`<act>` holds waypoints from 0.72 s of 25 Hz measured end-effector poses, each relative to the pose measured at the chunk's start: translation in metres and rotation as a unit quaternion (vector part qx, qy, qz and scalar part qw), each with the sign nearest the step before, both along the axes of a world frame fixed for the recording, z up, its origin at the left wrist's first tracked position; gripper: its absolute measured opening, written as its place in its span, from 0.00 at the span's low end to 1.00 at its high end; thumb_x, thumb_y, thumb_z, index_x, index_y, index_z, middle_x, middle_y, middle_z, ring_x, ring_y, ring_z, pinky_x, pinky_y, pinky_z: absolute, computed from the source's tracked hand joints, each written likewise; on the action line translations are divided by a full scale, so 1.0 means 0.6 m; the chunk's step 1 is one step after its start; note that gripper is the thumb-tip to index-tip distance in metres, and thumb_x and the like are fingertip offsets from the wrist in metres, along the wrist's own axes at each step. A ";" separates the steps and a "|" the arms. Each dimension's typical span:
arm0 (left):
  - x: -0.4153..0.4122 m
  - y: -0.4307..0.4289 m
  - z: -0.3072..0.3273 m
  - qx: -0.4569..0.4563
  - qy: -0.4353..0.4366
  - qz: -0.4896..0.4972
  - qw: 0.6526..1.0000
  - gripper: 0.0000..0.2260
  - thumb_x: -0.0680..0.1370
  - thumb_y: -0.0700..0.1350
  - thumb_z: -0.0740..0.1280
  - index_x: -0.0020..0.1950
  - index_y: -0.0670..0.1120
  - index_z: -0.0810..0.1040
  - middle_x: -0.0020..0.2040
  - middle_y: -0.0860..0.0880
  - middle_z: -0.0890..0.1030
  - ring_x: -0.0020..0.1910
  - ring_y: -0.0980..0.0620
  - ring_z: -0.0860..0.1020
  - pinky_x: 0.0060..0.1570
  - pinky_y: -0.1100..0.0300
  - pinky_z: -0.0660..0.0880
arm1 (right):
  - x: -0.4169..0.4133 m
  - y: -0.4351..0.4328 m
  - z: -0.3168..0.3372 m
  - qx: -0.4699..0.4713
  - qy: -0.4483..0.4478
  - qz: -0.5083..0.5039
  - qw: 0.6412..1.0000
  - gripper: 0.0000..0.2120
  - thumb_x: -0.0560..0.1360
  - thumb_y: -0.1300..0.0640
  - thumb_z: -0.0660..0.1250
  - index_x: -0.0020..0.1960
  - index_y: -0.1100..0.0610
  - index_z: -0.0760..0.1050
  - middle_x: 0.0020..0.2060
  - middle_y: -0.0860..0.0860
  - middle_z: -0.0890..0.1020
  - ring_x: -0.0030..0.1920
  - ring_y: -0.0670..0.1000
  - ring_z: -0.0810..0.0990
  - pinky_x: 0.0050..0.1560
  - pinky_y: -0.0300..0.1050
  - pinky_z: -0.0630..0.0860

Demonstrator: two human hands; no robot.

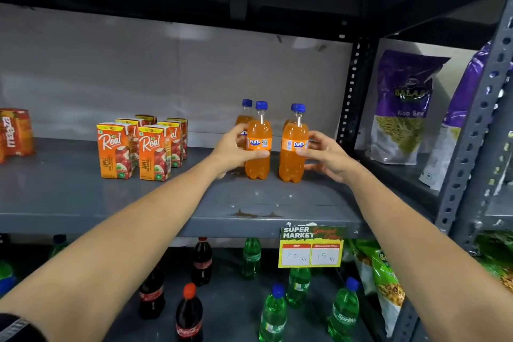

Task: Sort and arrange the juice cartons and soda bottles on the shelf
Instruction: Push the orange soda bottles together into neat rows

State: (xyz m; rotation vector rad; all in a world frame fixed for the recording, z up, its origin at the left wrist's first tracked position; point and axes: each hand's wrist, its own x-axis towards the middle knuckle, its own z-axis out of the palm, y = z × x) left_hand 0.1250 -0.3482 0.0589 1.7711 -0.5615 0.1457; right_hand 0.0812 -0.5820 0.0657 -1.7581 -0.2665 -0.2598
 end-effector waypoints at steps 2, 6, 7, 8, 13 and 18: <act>0.002 -0.002 0.001 -0.002 0.003 -0.007 1.000 0.35 0.67 0.45 0.76 0.70 0.52 0.64 0.70 0.46 0.70 0.67 0.44 0.72 0.59 0.43 0.75 | 0.001 -0.001 0.000 0.000 -0.001 0.003 1.000 0.16 0.70 0.61 0.72 0.55 0.50 0.73 0.51 0.51 0.81 0.54 0.51 0.81 0.45 0.47 0.81; 0.004 0.002 0.004 0.002 0.007 -0.013 1.000 0.35 0.68 0.43 0.76 0.71 0.51 0.64 0.69 0.46 0.71 0.65 0.45 0.73 0.54 0.45 0.78 | -0.002 0.000 0.000 0.000 -0.006 0.004 1.000 0.16 0.71 0.61 0.72 0.54 0.50 0.73 0.51 0.50 0.81 0.53 0.50 0.81 0.44 0.47 0.80; 0.005 0.007 0.005 0.002 0.012 -0.021 1.000 0.35 0.68 0.43 0.76 0.71 0.51 0.64 0.69 0.47 0.72 0.65 0.45 0.73 0.52 0.47 0.78 | -0.002 0.000 0.000 0.001 -0.007 0.006 1.000 0.15 0.71 0.61 0.72 0.54 0.50 0.73 0.51 0.51 0.81 0.54 0.51 0.81 0.44 0.47 0.80; 0.007 0.012 0.006 0.000 0.019 -0.032 0.999 0.34 0.68 0.42 0.75 0.71 0.51 0.64 0.68 0.47 0.72 0.64 0.46 0.74 0.50 0.49 0.79 | -0.002 0.000 0.000 0.002 -0.007 0.007 1.000 0.15 0.71 0.61 0.71 0.54 0.50 0.73 0.52 0.51 0.81 0.54 0.51 0.81 0.45 0.48 0.80; 0.016 0.032 0.006 -0.014 0.055 -0.068 0.996 0.34 0.68 0.40 0.75 0.72 0.50 0.65 0.65 0.47 0.75 0.63 0.46 0.75 0.52 0.45 0.78 | -0.001 -0.001 -0.002 0.002 -0.007 0.009 1.000 0.16 0.70 0.60 0.72 0.55 0.50 0.72 0.52 0.51 0.81 0.55 0.52 0.81 0.50 0.52 0.80; 0.019 0.034 0.007 -0.014 0.063 -0.092 0.994 0.32 0.70 0.39 0.73 0.71 0.51 0.66 0.64 0.47 0.76 0.63 0.46 0.75 0.58 0.41 0.75 | 0.000 -0.003 -0.002 0.007 -0.006 0.012 1.000 0.17 0.70 0.60 0.72 0.55 0.50 0.72 0.51 0.51 0.81 0.57 0.54 0.80 0.55 0.57 0.79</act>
